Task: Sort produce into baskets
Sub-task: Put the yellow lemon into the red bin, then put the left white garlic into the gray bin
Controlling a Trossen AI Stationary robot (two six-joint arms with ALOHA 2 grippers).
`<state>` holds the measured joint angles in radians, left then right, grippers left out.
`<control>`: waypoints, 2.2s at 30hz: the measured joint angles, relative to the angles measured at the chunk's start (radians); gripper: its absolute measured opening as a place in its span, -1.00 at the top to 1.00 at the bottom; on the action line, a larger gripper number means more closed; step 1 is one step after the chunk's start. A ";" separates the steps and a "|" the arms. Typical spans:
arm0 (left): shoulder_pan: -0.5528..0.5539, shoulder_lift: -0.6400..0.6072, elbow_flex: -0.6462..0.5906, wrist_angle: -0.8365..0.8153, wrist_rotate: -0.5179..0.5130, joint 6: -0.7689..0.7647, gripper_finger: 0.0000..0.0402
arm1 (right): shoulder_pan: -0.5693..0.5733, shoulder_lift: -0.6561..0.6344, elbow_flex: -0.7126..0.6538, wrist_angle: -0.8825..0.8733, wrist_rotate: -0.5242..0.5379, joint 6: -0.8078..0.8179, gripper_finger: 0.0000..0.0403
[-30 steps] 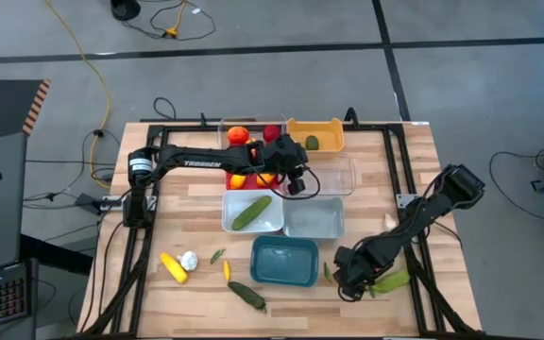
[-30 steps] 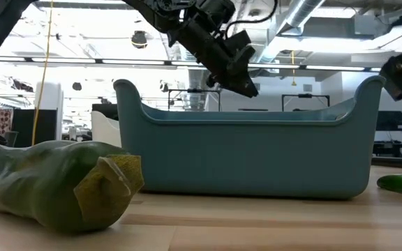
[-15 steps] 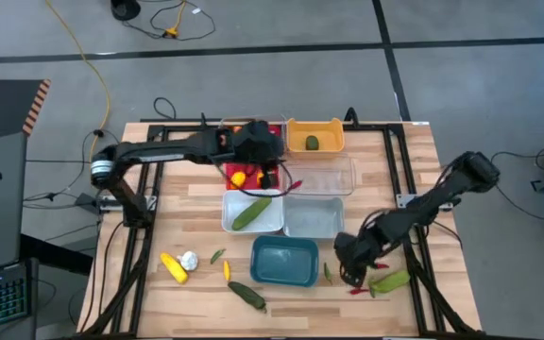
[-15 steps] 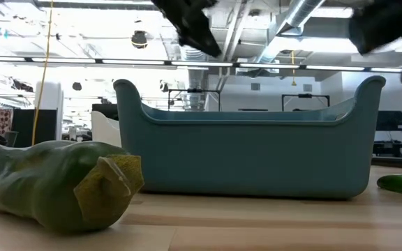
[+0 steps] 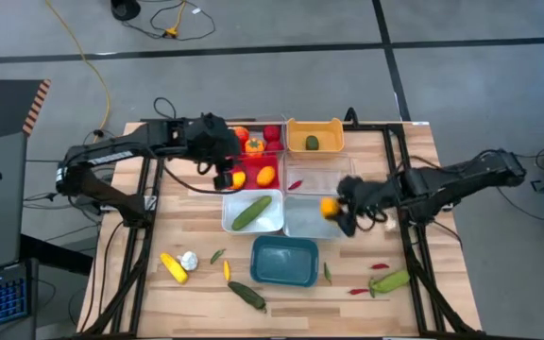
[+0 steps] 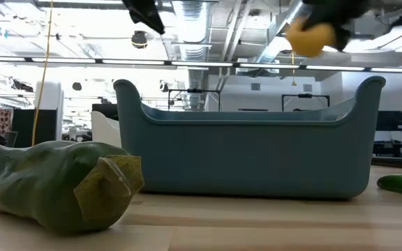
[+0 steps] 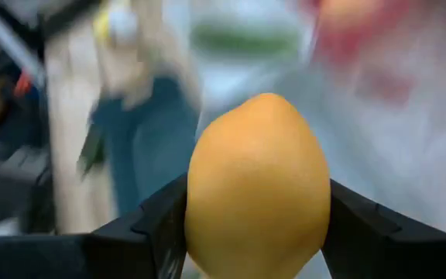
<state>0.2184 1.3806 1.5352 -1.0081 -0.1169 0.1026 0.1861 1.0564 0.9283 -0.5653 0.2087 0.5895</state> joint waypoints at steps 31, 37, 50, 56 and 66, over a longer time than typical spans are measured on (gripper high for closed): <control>-0.139 -0.011 0.000 -0.504 0.191 -0.355 0.56 | -0.393 0.666 0.010 1.131 -0.132 -0.459 -0.29; -0.186 -0.011 0.000 -0.554 0.192 -0.433 0.55 | -0.397 0.748 0.062 1.134 -0.134 -0.459 -0.29; -0.242 -0.011 -0.001 -0.563 0.226 -0.538 0.30 | -0.397 0.815 0.177 1.064 -0.184 -0.467 -0.33; -0.260 -0.011 -0.002 -0.563 0.225 -0.541 0.15 | -0.405 0.815 0.182 1.054 -0.184 -0.466 -0.53; -0.327 -0.011 -0.002 -0.563 0.211 -0.780 0.12 | -0.418 0.811 0.182 1.033 -0.184 -0.466 -0.81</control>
<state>-0.1089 1.3697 1.5334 -1.5711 0.0944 -0.6773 -0.2317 1.8677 1.1103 0.4679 0.0246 0.1234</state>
